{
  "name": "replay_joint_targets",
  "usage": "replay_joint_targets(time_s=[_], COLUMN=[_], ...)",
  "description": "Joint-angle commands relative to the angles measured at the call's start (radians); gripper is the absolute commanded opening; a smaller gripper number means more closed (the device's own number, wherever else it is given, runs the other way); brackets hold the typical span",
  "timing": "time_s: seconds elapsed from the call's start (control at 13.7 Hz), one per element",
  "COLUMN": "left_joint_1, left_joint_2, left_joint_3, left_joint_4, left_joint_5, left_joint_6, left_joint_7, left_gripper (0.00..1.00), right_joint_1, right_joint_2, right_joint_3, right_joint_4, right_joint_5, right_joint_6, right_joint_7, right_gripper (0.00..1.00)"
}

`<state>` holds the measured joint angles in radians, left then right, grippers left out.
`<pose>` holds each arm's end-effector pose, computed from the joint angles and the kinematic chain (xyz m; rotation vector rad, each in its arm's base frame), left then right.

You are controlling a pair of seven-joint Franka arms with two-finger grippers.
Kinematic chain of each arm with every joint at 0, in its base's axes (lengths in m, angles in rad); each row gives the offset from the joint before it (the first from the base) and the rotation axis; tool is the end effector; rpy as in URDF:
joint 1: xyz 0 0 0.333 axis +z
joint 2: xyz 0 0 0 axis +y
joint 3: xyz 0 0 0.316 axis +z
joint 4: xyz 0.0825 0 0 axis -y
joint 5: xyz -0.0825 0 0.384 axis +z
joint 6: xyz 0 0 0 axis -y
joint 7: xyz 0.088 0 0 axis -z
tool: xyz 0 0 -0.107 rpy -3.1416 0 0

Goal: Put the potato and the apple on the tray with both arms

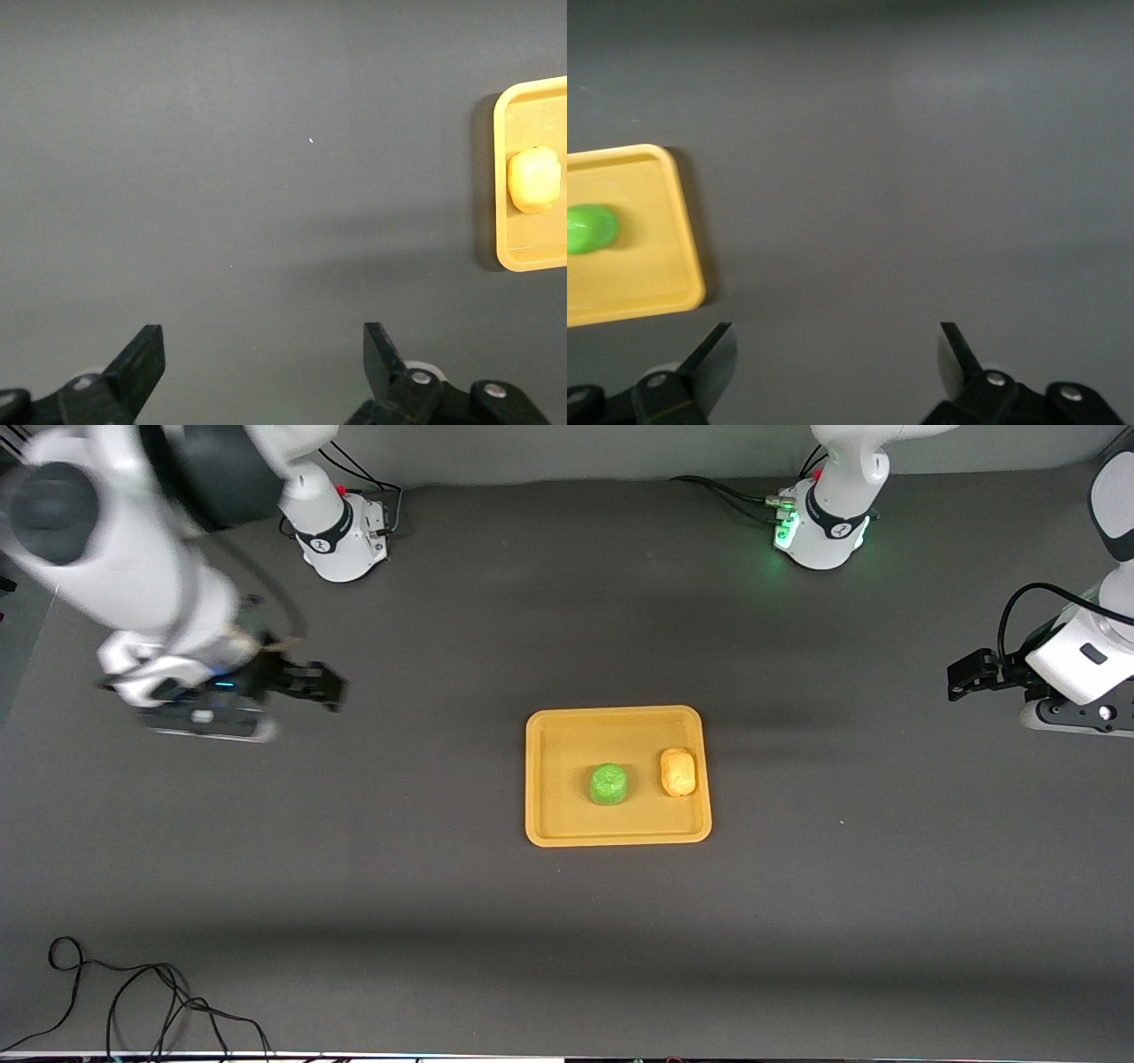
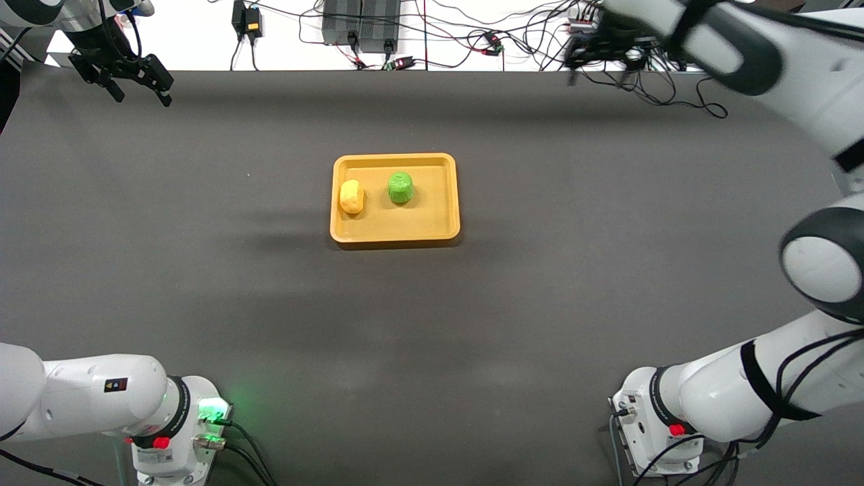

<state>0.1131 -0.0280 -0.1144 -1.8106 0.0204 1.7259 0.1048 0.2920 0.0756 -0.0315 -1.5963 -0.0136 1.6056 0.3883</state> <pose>0.5482 0.0005 0.5392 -3.1153 0.1710 0.0905 0.5579 0.1479 0.5726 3.0978 -0.1968 -0.0896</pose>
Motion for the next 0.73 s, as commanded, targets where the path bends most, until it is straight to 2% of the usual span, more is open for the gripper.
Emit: replay_joint_targets(time_s=[0.0,0.22,0.37,0.66], left_joint_1=[0.004,0.004,0.005,0.004], left_joint_2=[-0.01,-0.009,-0.006,-0.009], left_joint_3=[-0.004,-0.004,-0.004,-0.004], left_joint_4=[-0.009,-0.009,-0.009,-0.009], left_joint_5=[0.0,0.003,0.01,0.01], left_joint_6=[0.009,0.014,0.014,0.009], left_joint_7=[-0.011,-0.005,0.001,0.001], left_gripper=[1.0,1.0,1.0,1.0], right_joint_1=[-0.196,-0.307,-0.309,-0.307], right_joint_2=[-0.048,-0.059,-0.06,-0.059], right_joint_3=[0.079,0.068,0.023,0.012], right_joint_4=[-0.056,-0.05,-0.047,-0.033], right_joint_5=[0.018,0.015,0.012,0.01], right_joint_6=[-0.004,-0.004,-0.003,-0.004], right_joint_7=[-0.145,-0.279,-0.342,-0.399], right_gripper=[1.0,1.0,1.0,1.0])
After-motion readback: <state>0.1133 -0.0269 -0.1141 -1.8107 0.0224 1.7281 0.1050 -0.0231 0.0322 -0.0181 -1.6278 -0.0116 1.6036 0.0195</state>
